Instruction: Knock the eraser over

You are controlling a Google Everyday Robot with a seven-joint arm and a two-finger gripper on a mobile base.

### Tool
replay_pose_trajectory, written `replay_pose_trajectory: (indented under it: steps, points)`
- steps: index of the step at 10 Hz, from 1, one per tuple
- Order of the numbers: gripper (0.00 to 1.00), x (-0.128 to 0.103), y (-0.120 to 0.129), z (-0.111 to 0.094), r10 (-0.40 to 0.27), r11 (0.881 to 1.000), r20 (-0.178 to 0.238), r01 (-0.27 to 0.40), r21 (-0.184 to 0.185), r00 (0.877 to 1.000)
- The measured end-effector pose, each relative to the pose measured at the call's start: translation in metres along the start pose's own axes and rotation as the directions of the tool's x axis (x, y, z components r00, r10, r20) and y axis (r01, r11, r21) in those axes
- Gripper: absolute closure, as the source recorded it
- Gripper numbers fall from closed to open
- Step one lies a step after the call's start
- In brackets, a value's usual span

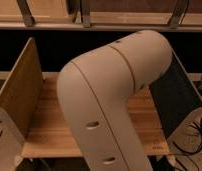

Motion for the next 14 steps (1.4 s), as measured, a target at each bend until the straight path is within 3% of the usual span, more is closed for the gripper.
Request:
replay_pose_trajectory:
  steps: [3,7,9,12,14]
  points:
    - [1.0,0.029,0.007,-0.006,0.024,1.0,-0.019,-0.024,0.016,1.0]
    - [1.0,0.068,0.055,-0.012,-0.005,0.998,-0.074,0.0,-0.061,0.997]
    - [1.0,0.077,0.082,-0.017,-0.064,0.993,-0.087,0.055,-0.101,0.994]
    - [1.0,0.065,0.133,-0.017,-0.195,0.97,-0.089,0.178,-0.167,0.977]
    - [1.0,0.051,0.157,-0.01,-0.272,0.948,-0.082,0.252,-0.195,0.959]
